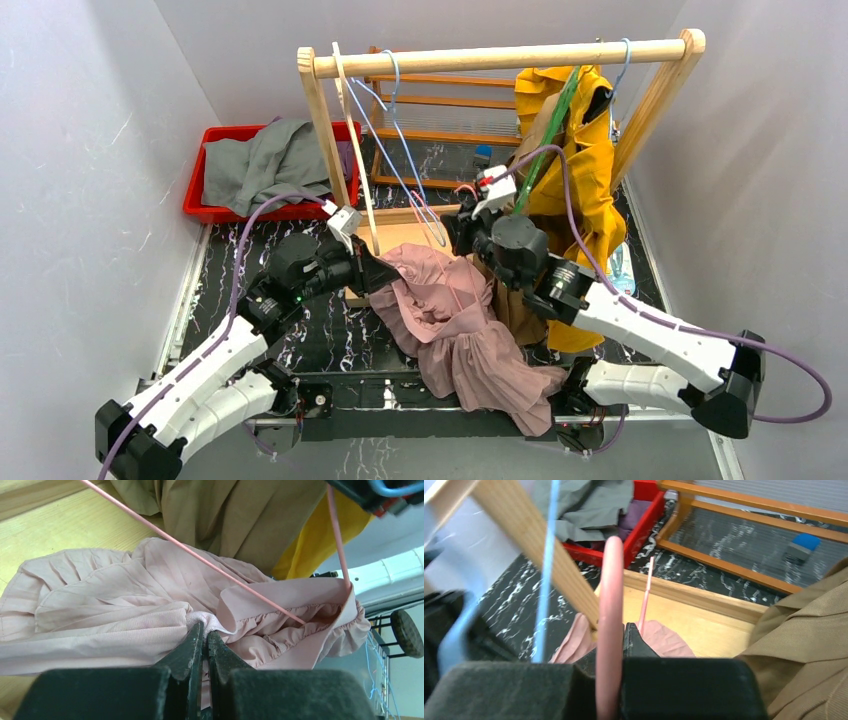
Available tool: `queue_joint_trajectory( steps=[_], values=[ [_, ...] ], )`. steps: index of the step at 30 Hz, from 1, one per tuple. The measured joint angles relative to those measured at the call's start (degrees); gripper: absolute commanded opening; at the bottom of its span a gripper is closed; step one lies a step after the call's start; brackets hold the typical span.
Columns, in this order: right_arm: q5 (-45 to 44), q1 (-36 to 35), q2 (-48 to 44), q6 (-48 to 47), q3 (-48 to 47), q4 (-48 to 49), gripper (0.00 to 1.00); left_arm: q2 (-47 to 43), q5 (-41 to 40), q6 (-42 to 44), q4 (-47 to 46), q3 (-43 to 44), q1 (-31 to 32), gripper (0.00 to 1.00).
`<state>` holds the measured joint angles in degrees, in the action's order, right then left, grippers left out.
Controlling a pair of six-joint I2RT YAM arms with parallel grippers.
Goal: Remove the skirt from the hanger
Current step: Remove the skirt from the hanger, then place the skirt in the bin.
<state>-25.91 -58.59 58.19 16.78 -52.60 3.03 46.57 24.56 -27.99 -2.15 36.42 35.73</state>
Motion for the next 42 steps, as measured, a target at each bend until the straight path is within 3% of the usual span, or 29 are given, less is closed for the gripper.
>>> queue_joint_trajectory(
  steps=[8,16,25,31,35,39,42],
  values=[
    [-13.6,0.0,9.7,3.3,-11.6,-9.3,0.00,-3.5,3.0,2.8,1.7,0.2,0.0,0.00],
    [-21.1,0.2,16.0,0.2,-16.1,-4.3,0.00,-5.2,0.6,2.3,5.8,2.3,0.0,0.00],
    [-20.5,4.2,18.7,-3.7,-18.9,-3.0,0.00,0.5,-20.7,1.0,23.3,15.3,0.0,0.00],
    [-14.8,6.4,14.3,-4.2,-16.3,-3.3,0.00,3.6,-35.6,-0.2,35.9,21.1,0.0,0.00],
    [-12.4,6.4,11.4,-4.4,-14.2,-3.5,0.00,3.2,-41.5,-1.4,41.6,22.8,-0.7,0.00],
    [-9.7,6.4,11.1,-4.6,-14.0,-3.7,0.00,3.3,-42.5,-2.9,46.0,22.8,-4.3,0.00],
    [-7.4,6.4,10.6,-4.8,-13.1,-5.1,0.00,7.6,-35.4,-1.9,46.3,23.0,-17.2,0.00]
  ],
)
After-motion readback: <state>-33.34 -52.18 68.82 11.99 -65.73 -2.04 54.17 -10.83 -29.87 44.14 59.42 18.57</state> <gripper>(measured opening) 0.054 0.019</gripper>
